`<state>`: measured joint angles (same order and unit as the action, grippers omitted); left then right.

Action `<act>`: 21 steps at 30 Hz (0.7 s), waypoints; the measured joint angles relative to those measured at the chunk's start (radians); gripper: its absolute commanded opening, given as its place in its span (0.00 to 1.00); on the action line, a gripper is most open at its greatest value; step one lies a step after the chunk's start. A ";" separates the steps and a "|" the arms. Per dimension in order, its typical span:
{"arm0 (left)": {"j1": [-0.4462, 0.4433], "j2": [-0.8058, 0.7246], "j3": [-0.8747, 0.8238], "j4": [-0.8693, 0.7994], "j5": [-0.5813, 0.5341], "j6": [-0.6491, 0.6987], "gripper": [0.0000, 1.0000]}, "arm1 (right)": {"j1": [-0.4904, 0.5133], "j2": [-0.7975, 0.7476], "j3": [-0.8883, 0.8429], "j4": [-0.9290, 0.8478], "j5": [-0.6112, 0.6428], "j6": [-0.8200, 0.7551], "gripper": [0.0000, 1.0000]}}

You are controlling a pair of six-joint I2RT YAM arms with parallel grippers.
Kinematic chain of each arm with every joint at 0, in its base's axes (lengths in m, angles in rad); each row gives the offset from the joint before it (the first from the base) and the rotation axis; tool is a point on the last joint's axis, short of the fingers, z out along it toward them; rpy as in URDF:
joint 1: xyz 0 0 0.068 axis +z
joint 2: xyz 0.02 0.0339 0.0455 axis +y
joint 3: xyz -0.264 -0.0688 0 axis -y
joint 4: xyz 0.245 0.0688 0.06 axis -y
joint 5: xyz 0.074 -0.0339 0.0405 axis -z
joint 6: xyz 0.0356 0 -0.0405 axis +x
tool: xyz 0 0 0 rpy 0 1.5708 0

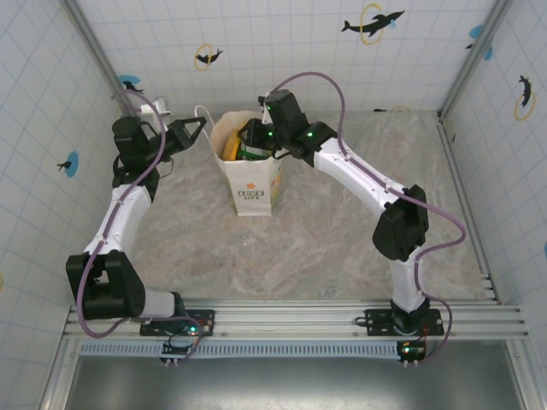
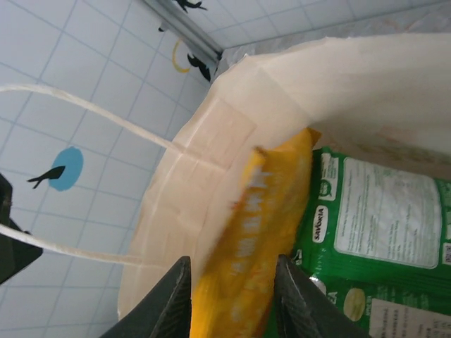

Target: Place the snacks into the paper bag

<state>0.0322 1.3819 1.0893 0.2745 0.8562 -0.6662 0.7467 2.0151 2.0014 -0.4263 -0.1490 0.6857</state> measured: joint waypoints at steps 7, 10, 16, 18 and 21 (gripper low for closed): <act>0.000 0.000 0.007 -0.015 0.000 0.003 0.00 | 0.000 -0.032 0.001 -0.054 0.117 -0.072 0.37; 0.000 0.000 0.011 -0.023 0.000 0.004 0.00 | 0.002 -0.075 0.000 -0.061 0.145 -0.100 0.37; -0.005 0.000 0.011 -0.031 0.000 0.005 0.00 | 0.056 -0.162 -0.006 0.005 0.132 -0.152 0.37; -0.006 0.000 0.011 -0.032 0.000 0.006 0.00 | 0.087 -0.152 0.023 0.007 0.122 -0.160 0.38; -0.008 0.000 0.012 -0.034 0.000 0.008 0.00 | 0.110 -0.090 0.115 -0.005 0.114 -0.159 0.41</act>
<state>0.0246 1.3819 1.1015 0.2405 0.8562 -0.6586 0.8566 1.9255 2.1162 -0.4309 -0.0353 0.5270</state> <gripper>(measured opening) 0.045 0.393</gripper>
